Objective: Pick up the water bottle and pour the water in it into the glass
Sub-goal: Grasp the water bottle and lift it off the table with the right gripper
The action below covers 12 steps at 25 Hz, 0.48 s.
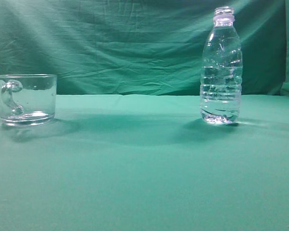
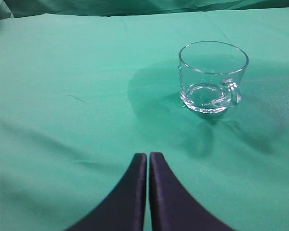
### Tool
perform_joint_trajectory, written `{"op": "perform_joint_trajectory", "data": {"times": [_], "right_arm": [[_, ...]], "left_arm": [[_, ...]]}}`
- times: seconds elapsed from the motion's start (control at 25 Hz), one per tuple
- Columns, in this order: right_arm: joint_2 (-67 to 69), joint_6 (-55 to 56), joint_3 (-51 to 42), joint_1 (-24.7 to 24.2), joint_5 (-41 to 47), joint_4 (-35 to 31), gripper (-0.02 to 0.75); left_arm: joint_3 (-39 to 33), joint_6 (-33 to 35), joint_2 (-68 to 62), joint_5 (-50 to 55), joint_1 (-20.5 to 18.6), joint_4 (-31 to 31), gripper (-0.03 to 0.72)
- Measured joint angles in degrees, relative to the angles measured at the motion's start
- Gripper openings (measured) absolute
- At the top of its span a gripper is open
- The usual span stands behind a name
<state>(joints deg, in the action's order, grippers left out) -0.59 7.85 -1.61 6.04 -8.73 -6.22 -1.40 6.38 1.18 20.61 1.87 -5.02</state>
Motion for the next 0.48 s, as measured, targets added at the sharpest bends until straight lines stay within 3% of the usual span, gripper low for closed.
{"op": "perform_joint_trajectory", "data": {"times": [0.2, 0.48], "right_arm": [[1.7, 2.3, 5.6, 0.0, 6.8, -0.1, 0.0], [17.7, -1.1, 14.3, 0.0, 10.5, -0.1, 0.0]], "left_arm": [[0.0, 0.0, 0.0, 0.0, 0.0, 0.0, 0.0], [0.0, 0.0, 0.0, 0.0, 0.0, 0.0, 0.0]]}}
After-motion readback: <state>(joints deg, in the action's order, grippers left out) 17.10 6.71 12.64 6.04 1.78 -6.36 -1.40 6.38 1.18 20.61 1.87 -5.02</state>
